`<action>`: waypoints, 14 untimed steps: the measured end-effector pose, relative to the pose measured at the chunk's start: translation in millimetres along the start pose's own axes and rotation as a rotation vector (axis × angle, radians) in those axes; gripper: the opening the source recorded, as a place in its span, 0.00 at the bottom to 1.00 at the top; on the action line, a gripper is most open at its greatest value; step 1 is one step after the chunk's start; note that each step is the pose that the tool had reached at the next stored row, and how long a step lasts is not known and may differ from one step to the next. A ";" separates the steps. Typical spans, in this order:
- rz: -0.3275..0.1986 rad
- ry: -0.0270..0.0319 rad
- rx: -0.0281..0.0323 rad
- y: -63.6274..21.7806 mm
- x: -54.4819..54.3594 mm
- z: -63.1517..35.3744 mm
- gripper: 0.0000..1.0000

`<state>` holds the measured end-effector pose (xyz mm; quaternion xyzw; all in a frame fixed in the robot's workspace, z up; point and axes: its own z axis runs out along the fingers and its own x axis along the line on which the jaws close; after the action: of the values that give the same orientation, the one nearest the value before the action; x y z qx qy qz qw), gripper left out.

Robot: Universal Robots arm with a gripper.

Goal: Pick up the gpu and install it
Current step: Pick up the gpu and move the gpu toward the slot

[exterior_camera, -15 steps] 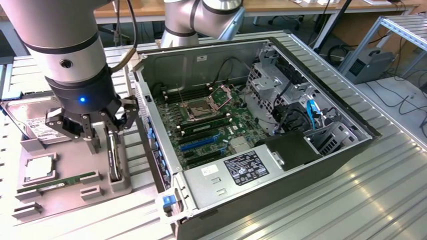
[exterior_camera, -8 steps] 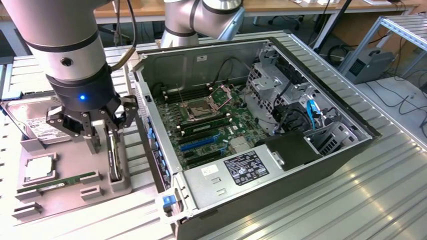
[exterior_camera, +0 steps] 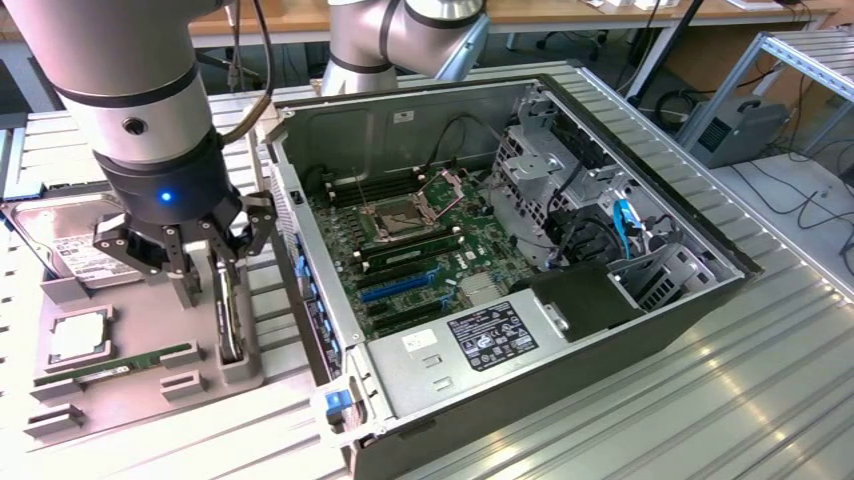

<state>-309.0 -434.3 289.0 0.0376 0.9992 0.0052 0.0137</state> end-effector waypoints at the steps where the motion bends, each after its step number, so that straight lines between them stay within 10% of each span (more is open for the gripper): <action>1: 0.000 -0.0001 0.0000 0.0 0.0 0.3 0.42; 14: 0.000 -0.0001 -0.0001 0.1 0.1 4.5 0.42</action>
<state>-309.0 -434.2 284.5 0.0377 0.9992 0.0052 0.0137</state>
